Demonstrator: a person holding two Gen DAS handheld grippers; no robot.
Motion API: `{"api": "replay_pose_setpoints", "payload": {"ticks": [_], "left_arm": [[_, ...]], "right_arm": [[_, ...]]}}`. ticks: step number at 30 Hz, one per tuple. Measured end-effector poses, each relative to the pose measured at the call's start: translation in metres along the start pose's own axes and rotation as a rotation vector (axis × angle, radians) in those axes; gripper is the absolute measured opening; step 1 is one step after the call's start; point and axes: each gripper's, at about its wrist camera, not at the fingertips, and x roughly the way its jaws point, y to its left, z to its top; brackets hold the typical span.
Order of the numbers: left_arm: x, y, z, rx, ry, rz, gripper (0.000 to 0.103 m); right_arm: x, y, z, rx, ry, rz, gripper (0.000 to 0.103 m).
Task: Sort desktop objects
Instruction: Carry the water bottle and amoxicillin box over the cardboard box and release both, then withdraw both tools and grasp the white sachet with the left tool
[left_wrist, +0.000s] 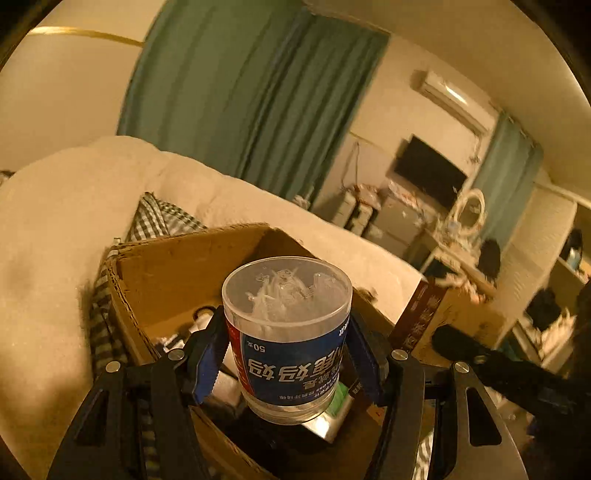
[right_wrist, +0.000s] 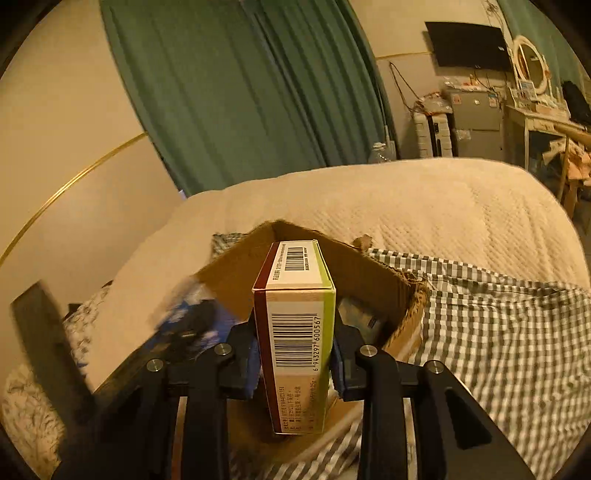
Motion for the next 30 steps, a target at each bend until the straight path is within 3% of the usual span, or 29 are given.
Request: {"api": "replay_pose_setpoints", "payload": {"ticks": [3, 5, 6, 7, 11, 15, 22, 24, 27, 28, 30], "left_arm": [[0.019, 0.007, -0.009, 0.006, 0.015, -0.003, 0.064], [0.032, 0.009, -0.018, 0.0, 0.035, -0.009, 0.07], [0.036, 0.009, -0.02, -0.003, 0.038, -0.02, 0.083], [0.037, 0.009, -0.022, -0.004, 0.041, -0.009, 0.09], [0.025, 0.003, -0.026, 0.008, -0.052, 0.01, 0.098], [0.009, -0.017, -0.027, 0.059, -0.051, 0.019, 0.101], [-0.042, -0.056, -0.027, 0.167, 0.086, 0.105, 0.102], [-0.057, -0.053, -0.038, 0.17, 0.132, 0.125, 0.103], [-0.071, -0.04, -0.067, 0.162, 0.264, 0.175, 0.103], [-0.074, -0.034, -0.078, 0.151, 0.315, 0.187, 0.103], [-0.083, -0.028, -0.097, 0.14, 0.332, 0.183, 0.103]], "right_arm": [[0.022, -0.018, -0.002, 0.051, -0.011, 0.002, 0.032], [0.026, -0.021, -0.003, 0.015, -0.073, -0.03, 0.053], [0.022, -0.021, -0.003, 0.004, -0.116, -0.043, 0.072], [0.018, -0.021, -0.004, 0.001, -0.153, -0.052, 0.078], [-0.013, -0.023, -0.005, -0.026, -0.258, -0.115, 0.078], [-0.051, -0.029, -0.014, -0.008, -0.261, -0.16, 0.078], [-0.132, -0.027, -0.045, -0.023, -0.207, -0.263, 0.08], [-0.147, -0.023, -0.058, -0.064, -0.145, -0.337, 0.087], [-0.156, -0.024, -0.09, -0.119, -0.094, -0.423, 0.089], [-0.156, -0.026, -0.106, -0.123, -0.065, -0.427, 0.088], [-0.153, -0.031, -0.13, -0.095, -0.019, -0.422, 0.088]]}}
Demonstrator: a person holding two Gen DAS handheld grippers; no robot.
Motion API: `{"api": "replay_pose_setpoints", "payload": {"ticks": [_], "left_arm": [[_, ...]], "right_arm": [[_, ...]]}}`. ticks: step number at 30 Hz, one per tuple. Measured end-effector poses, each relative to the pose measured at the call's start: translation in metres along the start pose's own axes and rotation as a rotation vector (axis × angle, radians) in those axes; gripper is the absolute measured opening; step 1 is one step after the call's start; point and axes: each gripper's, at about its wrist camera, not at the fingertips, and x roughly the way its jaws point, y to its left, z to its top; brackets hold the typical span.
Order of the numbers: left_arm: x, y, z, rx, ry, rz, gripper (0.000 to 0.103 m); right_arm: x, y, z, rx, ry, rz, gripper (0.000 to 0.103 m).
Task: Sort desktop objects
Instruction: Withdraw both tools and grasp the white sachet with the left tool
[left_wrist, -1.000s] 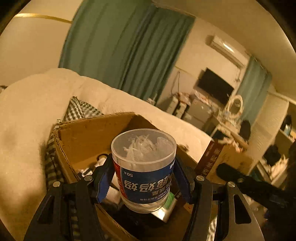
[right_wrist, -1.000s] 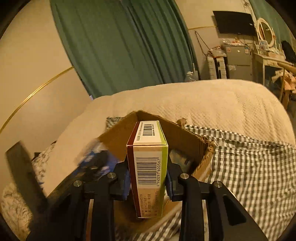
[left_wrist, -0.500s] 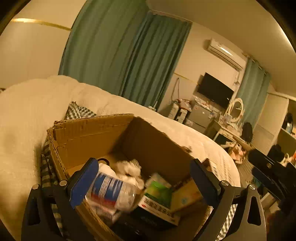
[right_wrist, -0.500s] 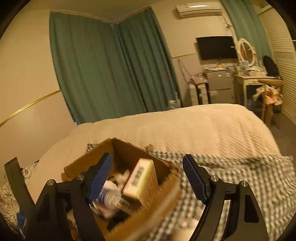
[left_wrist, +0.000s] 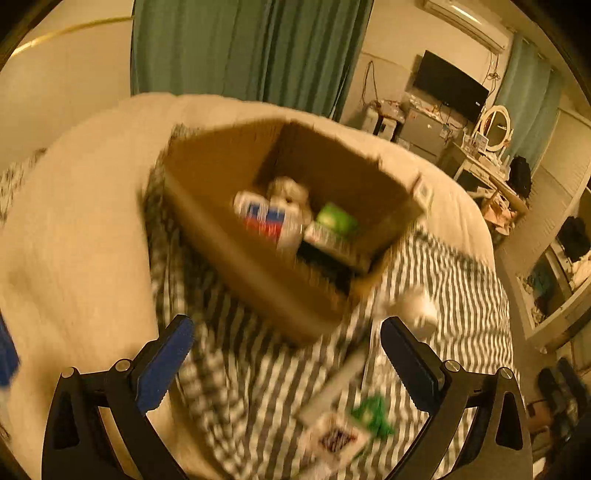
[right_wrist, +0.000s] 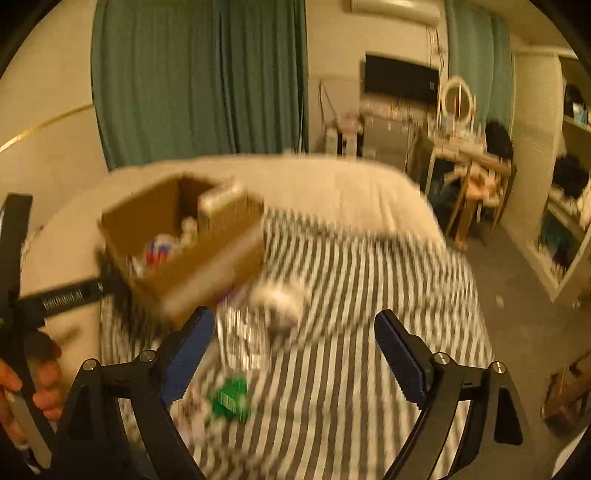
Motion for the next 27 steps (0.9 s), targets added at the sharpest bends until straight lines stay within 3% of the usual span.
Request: {"api": "replay_pose_setpoints", "payload": {"ticks": [3, 5, 8, 10, 11, 12, 13, 15, 19, 21, 23, 27], "left_arm": [[0.003, -0.008, -0.031, 0.03, 0.027, -0.023, 0.103], [0.014, -0.022, -0.047, 0.068, 0.097, -0.054, 0.103], [0.038, -0.04, -0.073, 0.106, 0.212, -0.037, 0.103], [0.049, -0.045, -0.087, 0.105, 0.219, -0.063, 0.103], [0.056, -0.049, -0.091, 0.126, 0.226, -0.044, 0.103], [0.067, -0.054, -0.094, 0.169, 0.273, 0.027, 0.103], [0.079, -0.055, -0.097, 0.184, 0.329, 0.08, 0.103], [0.091, -0.048, -0.1, 0.142, 0.417, 0.05, 0.103], [0.092, -0.03, -0.099, 0.046, 0.447, 0.041, 0.103], [0.104, -0.032, -0.105, 0.056, 0.538, 0.019, 0.103], [0.111, -0.035, -0.111, 0.064, 0.581, 0.012, 0.103], [0.106, -0.038, -0.115, 0.047, 0.589, -0.071, 0.103]], "right_arm": [[0.0, -0.006, -0.037, 0.052, 0.05, 0.025, 0.088], [0.0, -0.01, -0.059, 0.088, 0.077, 0.049, 0.088], [-0.007, -0.017, -0.082, 0.106, 0.098, 0.03, 0.088], [-0.014, -0.025, -0.094, 0.136, 0.115, 0.038, 0.088], [-0.014, -0.029, -0.098, 0.155, 0.124, 0.04, 0.088], [-0.016, -0.034, -0.102, 0.177, 0.133, 0.039, 0.088], [-0.018, -0.037, -0.104, 0.196, 0.137, 0.036, 0.088], [-0.023, -0.044, -0.106, 0.221, 0.13, 0.029, 0.089], [-0.029, -0.047, -0.103, 0.223, 0.121, 0.025, 0.089], [-0.027, -0.046, -0.102, 0.225, 0.128, 0.023, 0.089], [-0.027, -0.046, -0.102, 0.233, 0.129, 0.03, 0.089], [-0.026, -0.039, -0.107, 0.214, 0.142, 0.03, 0.089]]}}
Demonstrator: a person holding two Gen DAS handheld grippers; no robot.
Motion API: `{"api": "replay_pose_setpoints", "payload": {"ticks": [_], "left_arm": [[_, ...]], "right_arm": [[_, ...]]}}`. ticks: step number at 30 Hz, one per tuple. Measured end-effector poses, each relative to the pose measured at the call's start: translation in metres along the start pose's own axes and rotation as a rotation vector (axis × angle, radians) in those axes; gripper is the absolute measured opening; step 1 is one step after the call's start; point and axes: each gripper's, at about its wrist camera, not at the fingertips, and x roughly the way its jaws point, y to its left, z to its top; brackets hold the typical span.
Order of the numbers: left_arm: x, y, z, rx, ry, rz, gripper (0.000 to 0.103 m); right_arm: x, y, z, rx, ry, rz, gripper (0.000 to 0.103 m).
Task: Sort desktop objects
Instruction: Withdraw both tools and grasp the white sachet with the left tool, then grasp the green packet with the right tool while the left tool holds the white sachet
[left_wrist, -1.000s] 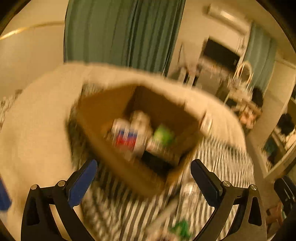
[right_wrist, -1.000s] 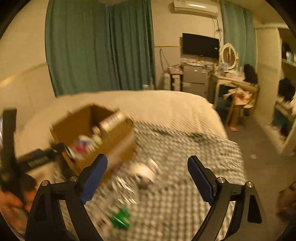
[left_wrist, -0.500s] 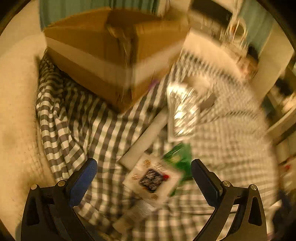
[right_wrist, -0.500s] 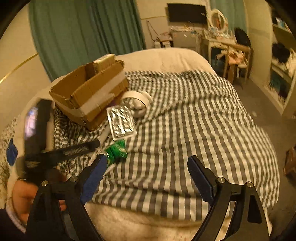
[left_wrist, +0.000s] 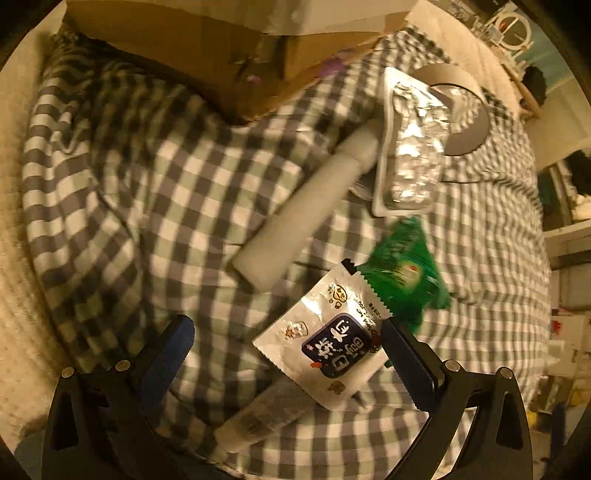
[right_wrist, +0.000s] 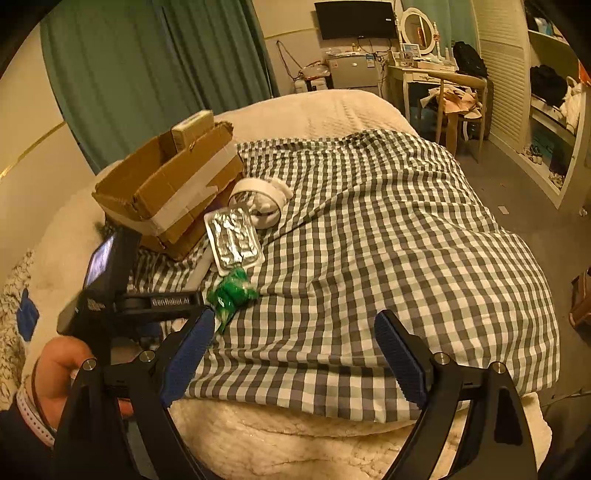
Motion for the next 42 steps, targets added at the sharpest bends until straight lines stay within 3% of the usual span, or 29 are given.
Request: {"api": "replay_pose_setpoints", "payload": {"ticks": [4, 7, 10, 11, 12, 13, 14, 18, 21, 26, 28, 30, 32, 37, 39, 42], "left_arm": [[-0.001, -0.005, -0.007, 0.02, 0.017, -0.057, 0.103], [-0.01, -0.015, -0.013, 0.076, -0.038, -0.007, 0.103], [-0.004, -0.035, -0.02, 0.175, 0.013, 0.007, 0.079], [-0.002, -0.038, -0.023, 0.194, 0.024, 0.015, 0.063], [-0.001, -0.039, -0.027, 0.212, 0.03, 0.028, 0.055], [-0.002, -0.041, -0.029, 0.218, 0.026, 0.028, 0.052], [-0.004, -0.042, -0.031, 0.221, 0.022, 0.024, 0.038], [-0.021, -0.051, -0.039, 0.213, -0.006, -0.01, 0.021], [-0.044, -0.056, -0.04, 0.202, -0.056, -0.076, 0.014], [-0.066, -0.04, -0.03, 0.243, -0.114, -0.13, 0.009], [-0.065, -0.033, -0.024, 0.225, -0.104, -0.206, 0.007], [-0.067, -0.02, -0.014, 0.192, -0.101, -0.224, 0.007], [-0.074, -0.022, -0.009, 0.176, -0.142, -0.194, 0.007], [-0.095, -0.024, -0.004, 0.213, -0.366, -0.021, 0.007], [-0.095, -0.011, 0.003, 0.211, -0.363, -0.006, 0.007], [-0.086, -0.004, 0.009, 0.166, -0.347, -0.043, 0.007]], "right_arm": [[0.008, 0.005, -0.005, 0.004, 0.022, 0.003, 0.089], [0.012, 0.011, -0.008, -0.012, 0.027, -0.004, 0.089], [0.015, 0.014, -0.009, -0.022, 0.039, -0.012, 0.088], [0.015, 0.015, -0.009, -0.022, 0.041, -0.011, 0.088], [0.015, 0.015, -0.01, -0.022, 0.043, -0.011, 0.088], [0.016, 0.016, -0.01, -0.023, 0.044, -0.012, 0.088], [0.016, 0.016, -0.011, -0.025, 0.049, -0.015, 0.088], [0.019, 0.018, -0.012, -0.033, 0.062, -0.025, 0.088], [0.024, 0.022, -0.013, -0.044, 0.073, -0.028, 0.088], [0.04, 0.031, -0.013, -0.041, 0.094, -0.007, 0.088], [0.05, 0.036, -0.012, -0.036, 0.106, 0.003, 0.088], [0.058, 0.041, -0.011, -0.031, 0.116, 0.017, 0.088], [0.07, 0.048, -0.009, -0.037, 0.133, 0.027, 0.088], [0.097, 0.071, -0.005, -0.089, 0.159, 0.022, 0.088], [0.109, 0.077, -0.003, -0.087, 0.164, 0.038, 0.088], [0.133, 0.085, 0.001, -0.083, 0.188, 0.055, 0.088]]}}
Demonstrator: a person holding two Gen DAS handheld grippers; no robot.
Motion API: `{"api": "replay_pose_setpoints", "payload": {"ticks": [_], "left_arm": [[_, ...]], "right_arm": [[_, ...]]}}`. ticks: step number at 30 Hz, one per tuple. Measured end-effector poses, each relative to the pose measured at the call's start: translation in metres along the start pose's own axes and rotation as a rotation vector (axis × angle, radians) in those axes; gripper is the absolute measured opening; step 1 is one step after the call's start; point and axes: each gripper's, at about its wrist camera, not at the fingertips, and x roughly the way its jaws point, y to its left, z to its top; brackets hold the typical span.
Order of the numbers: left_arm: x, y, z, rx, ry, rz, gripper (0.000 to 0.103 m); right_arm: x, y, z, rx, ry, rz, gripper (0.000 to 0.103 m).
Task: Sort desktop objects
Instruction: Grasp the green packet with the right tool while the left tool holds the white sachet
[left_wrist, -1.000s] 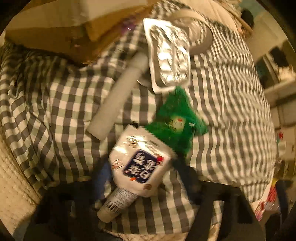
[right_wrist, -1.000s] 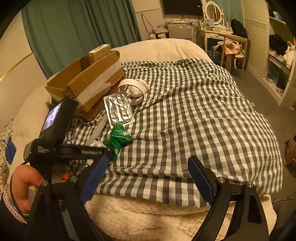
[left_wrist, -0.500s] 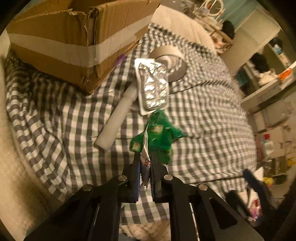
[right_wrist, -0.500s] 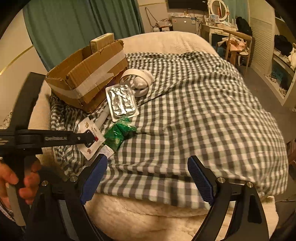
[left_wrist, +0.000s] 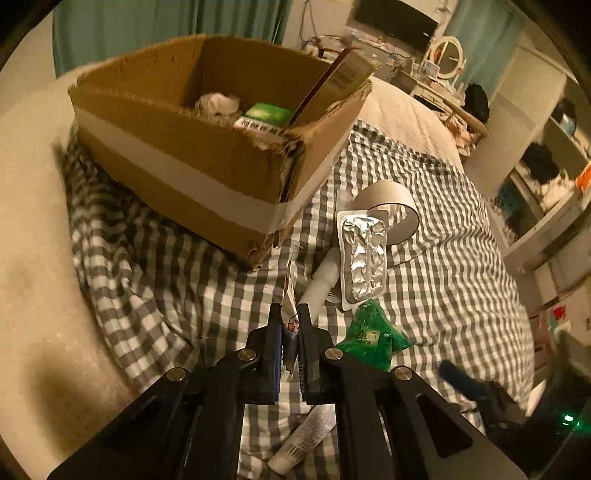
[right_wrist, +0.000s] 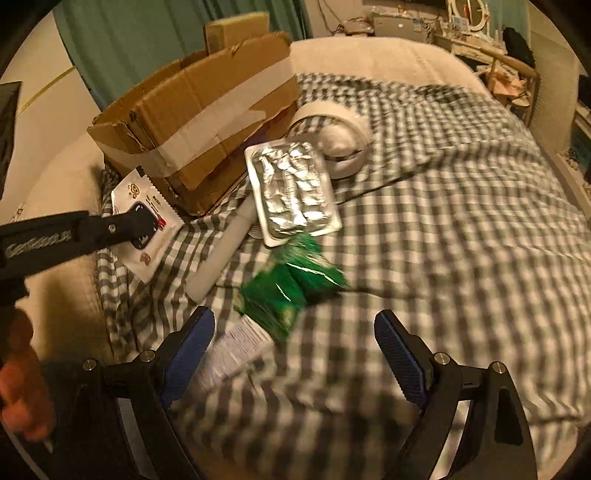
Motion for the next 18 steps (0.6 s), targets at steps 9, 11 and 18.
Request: {"api": "replay_pose_setpoints", "payload": {"ticks": [9, 11, 18], "left_arm": [[0.024, -0.01, -0.002, 0.033, 0.033, -0.039, 0.007], [0.026, -0.011, -0.001, 0.03, 0.036, -0.041, 0.007], [0.024, -0.009, -0.004, 0.024, 0.028, -0.04, 0.007]], "right_arm": [[0.047, 0.001, 0.011, 0.039, 0.087, -0.064, 0.074], [0.047, 0.003, 0.013, 0.03, 0.08, -0.064, 0.058], [0.024, -0.004, 0.007, 0.046, 0.04, -0.026, 0.041]]}}
